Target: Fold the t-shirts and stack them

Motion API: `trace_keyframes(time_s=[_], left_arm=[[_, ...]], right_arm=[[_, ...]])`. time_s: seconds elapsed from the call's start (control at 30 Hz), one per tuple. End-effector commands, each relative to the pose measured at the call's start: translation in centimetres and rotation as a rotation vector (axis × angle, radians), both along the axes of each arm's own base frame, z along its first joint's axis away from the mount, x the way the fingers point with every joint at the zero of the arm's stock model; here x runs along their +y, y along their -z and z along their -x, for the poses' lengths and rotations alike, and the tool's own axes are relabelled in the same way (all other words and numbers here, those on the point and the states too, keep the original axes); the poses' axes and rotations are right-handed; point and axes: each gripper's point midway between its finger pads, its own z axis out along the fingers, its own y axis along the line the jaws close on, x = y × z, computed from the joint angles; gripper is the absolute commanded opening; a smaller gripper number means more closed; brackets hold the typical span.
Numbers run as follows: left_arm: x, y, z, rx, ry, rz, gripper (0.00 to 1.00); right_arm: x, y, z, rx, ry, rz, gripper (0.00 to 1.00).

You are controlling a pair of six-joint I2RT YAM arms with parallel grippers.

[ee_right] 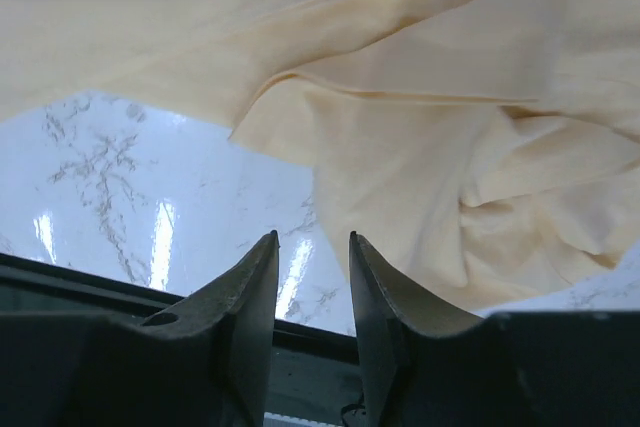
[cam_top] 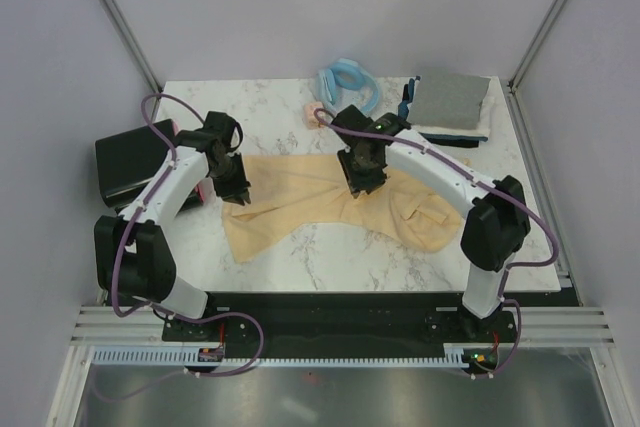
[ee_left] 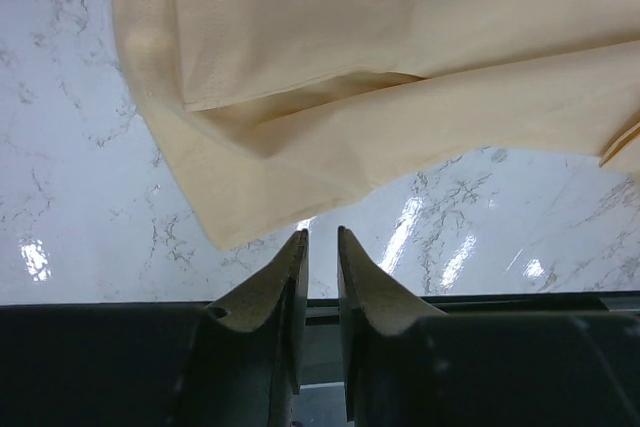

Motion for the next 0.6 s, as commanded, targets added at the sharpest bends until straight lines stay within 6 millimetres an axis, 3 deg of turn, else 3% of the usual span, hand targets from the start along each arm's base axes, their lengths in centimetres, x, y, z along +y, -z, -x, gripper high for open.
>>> trace_keyframes(time_s=[0.0, 0.17, 0.57], left_arm=[[-0.1, 0.5, -0.1, 0.002, -0.001, -0.007, 0.24], [0.0, 0.7, 0.3, 0.005, -0.003, -0.007, 0.24], [0.6, 1.3, 1.6, 0.02, -0.005, -0.027, 0.24]], right_arm=[[1.9, 4.1, 5.0, 0.151, -0.1, 0.04, 0.43], [2.6, 6.7, 6.0, 0.141, -0.126, 0.056, 0.47], [5.9, 8.5, 4.0, 0.121, -0.184, 0.041, 0.52]])
